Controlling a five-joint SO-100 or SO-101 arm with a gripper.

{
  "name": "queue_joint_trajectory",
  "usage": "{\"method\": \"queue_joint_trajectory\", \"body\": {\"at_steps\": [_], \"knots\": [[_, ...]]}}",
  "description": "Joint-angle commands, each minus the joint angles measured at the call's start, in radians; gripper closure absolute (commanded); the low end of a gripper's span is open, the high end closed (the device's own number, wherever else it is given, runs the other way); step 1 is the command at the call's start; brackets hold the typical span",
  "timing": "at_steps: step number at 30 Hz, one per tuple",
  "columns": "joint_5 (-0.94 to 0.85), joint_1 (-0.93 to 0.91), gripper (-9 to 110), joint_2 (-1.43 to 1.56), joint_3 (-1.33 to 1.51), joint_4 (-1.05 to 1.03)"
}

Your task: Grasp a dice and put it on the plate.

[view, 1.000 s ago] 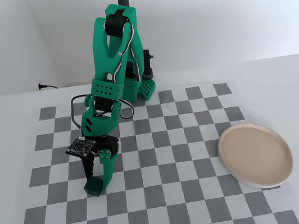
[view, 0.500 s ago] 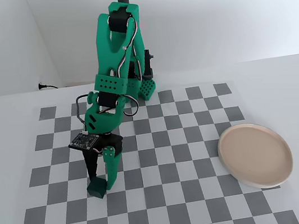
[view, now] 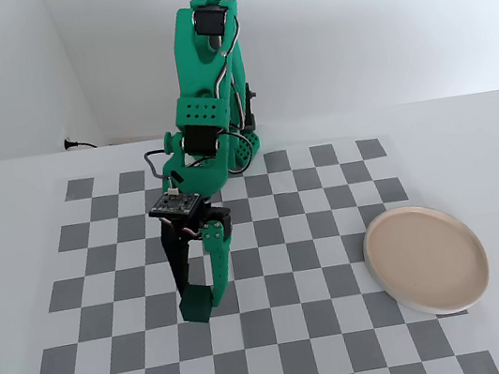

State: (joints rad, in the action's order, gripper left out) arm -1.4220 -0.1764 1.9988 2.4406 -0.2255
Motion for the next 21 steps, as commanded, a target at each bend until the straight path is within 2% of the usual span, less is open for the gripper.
{"method": "queue_joint_trajectory", "body": {"at_steps": [1,12,21], "knots": [[-0.025,0.072,106,0.163,-0.058,-0.061],[-0.029,0.295,106,0.403,-0.057,-0.242],[-0.078,0.448,106,0.535,-0.026,-0.290]]}}
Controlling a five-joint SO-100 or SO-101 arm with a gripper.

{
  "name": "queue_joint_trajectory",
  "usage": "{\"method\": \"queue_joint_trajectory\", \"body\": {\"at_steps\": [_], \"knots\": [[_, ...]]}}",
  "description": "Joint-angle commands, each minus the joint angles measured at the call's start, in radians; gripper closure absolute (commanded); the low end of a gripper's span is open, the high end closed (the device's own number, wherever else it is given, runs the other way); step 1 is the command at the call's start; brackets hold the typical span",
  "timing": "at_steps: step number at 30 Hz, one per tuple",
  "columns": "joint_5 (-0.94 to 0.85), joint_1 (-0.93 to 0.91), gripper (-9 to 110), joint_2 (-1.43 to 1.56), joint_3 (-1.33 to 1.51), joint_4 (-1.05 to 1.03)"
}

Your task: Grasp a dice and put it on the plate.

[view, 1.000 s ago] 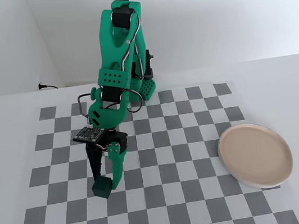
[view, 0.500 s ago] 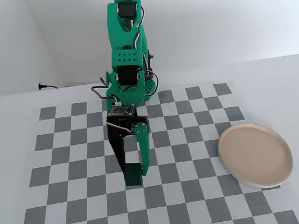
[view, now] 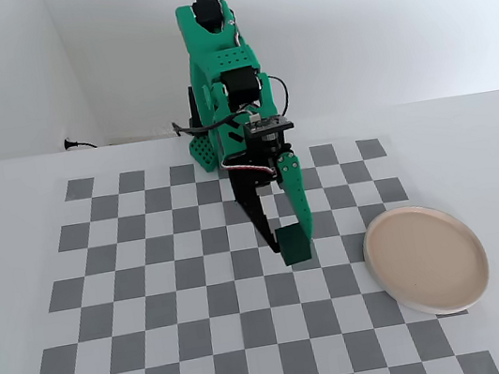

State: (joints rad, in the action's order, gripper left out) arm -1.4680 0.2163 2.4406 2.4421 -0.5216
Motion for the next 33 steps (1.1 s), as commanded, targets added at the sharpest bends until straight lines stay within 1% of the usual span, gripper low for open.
{"method": "queue_joint_trajectory", "body": {"at_steps": [1,10,23,28,33], "knots": [[-0.040,0.074,106,0.114,-0.014,0.014],[-0.058,0.235,106,0.195,0.011,0.002],[-0.091,0.445,106,0.170,0.011,0.014],[-0.089,0.520,106,0.109,0.002,0.074],[-0.055,0.566,106,-0.023,-0.084,0.081]]}}
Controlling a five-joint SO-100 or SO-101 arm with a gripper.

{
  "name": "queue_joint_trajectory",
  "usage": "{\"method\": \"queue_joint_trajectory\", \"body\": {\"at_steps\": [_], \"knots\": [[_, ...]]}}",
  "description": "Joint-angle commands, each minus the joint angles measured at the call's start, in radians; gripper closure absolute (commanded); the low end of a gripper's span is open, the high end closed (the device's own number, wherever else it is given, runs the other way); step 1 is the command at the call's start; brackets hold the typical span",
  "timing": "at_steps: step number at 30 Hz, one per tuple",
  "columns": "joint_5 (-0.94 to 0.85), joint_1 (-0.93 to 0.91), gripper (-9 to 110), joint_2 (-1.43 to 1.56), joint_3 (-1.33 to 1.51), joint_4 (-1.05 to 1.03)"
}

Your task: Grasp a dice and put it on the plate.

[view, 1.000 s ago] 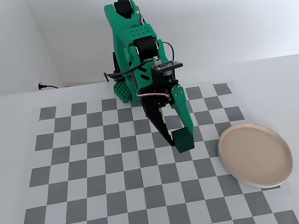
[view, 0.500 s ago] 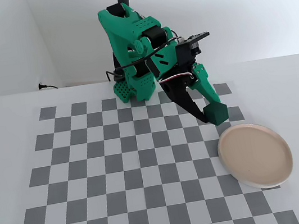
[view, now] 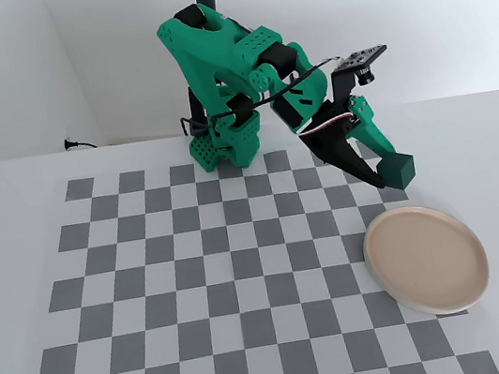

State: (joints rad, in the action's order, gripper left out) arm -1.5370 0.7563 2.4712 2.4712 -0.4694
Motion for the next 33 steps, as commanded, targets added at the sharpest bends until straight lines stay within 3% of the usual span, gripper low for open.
{"method": "queue_joint_trajectory", "body": {"at_steps": [1,19,33], "knots": [[0.020,0.031,106,-0.083,-0.132,0.031],[0.040,0.044,106,-0.698,-0.417,0.229],[0.067,0.052,105,-0.992,-0.525,0.291]]}}
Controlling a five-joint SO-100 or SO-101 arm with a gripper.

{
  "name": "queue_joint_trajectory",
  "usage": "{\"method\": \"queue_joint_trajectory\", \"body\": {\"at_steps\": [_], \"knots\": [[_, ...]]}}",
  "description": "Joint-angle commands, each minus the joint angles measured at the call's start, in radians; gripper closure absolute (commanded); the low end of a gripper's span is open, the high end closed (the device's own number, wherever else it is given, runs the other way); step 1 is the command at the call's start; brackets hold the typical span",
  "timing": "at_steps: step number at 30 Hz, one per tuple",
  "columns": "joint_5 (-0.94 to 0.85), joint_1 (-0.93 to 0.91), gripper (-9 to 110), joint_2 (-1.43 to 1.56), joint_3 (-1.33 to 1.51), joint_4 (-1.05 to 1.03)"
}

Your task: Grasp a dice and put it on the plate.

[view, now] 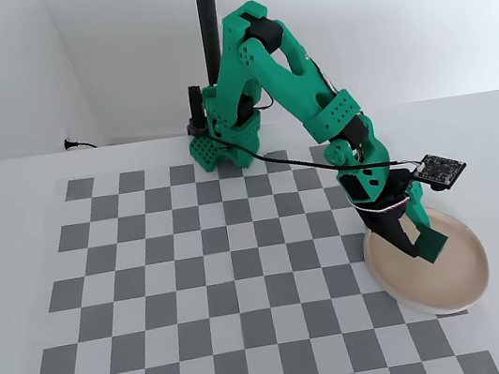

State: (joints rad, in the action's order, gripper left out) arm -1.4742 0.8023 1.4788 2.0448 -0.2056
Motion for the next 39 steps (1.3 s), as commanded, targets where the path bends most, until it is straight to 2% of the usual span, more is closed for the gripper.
{"method": "queue_joint_trajectory", "body": {"at_steps": [1,19,39], "knots": [[0.006,0.008,104,-0.014,-0.103,0.031],[0.023,0.043,85,-0.034,-0.118,0.014],[0.005,0.008,89,0.327,-0.078,-0.244]]}}
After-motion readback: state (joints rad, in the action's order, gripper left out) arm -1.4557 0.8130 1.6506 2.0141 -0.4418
